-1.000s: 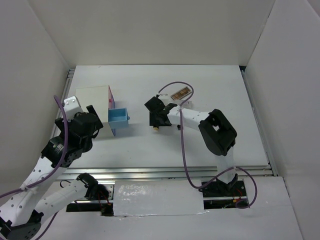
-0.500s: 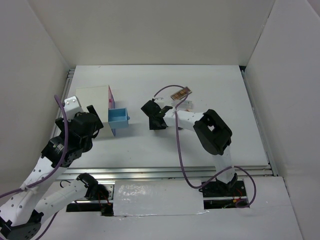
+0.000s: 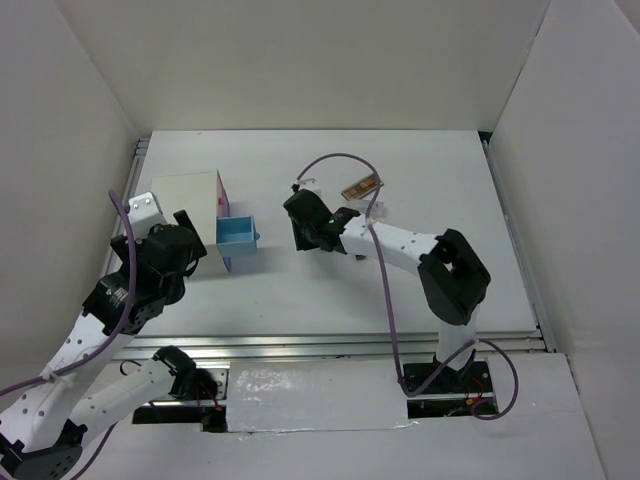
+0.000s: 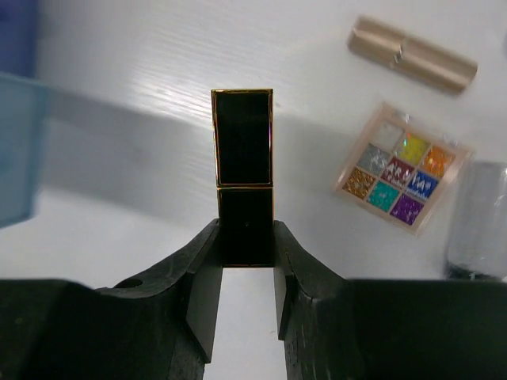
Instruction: Organize the makeup
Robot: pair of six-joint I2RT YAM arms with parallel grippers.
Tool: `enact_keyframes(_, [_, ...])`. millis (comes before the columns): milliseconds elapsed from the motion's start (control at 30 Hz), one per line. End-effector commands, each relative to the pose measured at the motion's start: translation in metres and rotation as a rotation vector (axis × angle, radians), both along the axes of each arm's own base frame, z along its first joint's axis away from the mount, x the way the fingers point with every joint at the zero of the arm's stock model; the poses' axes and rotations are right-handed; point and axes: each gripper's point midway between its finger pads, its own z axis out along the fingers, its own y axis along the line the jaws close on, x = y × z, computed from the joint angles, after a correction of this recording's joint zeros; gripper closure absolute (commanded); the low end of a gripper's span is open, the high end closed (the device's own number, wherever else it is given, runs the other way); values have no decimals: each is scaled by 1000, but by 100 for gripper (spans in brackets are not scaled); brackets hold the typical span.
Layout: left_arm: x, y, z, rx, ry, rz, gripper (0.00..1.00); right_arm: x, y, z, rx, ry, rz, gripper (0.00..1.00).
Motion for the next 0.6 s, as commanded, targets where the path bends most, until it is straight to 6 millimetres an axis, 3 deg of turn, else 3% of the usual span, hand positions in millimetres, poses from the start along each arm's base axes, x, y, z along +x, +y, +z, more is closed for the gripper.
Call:
enact_keyframes(0, [2,-1,15,-20,-53,-8,0,4,24,88,82,-234,213,79])
enact_keyframes(233, [0,1,18,-34,-78,-11,1,-31,59,149,154,-408,708,78])
enact_keyframes(300, [1,0,18,-35,-79,-12,1,-34,67,161,163,-438,773,77])
enact_keyframes(567, [1,-1,18,-35,-76,-17,1,-33,100,170,161,-484,971,75])
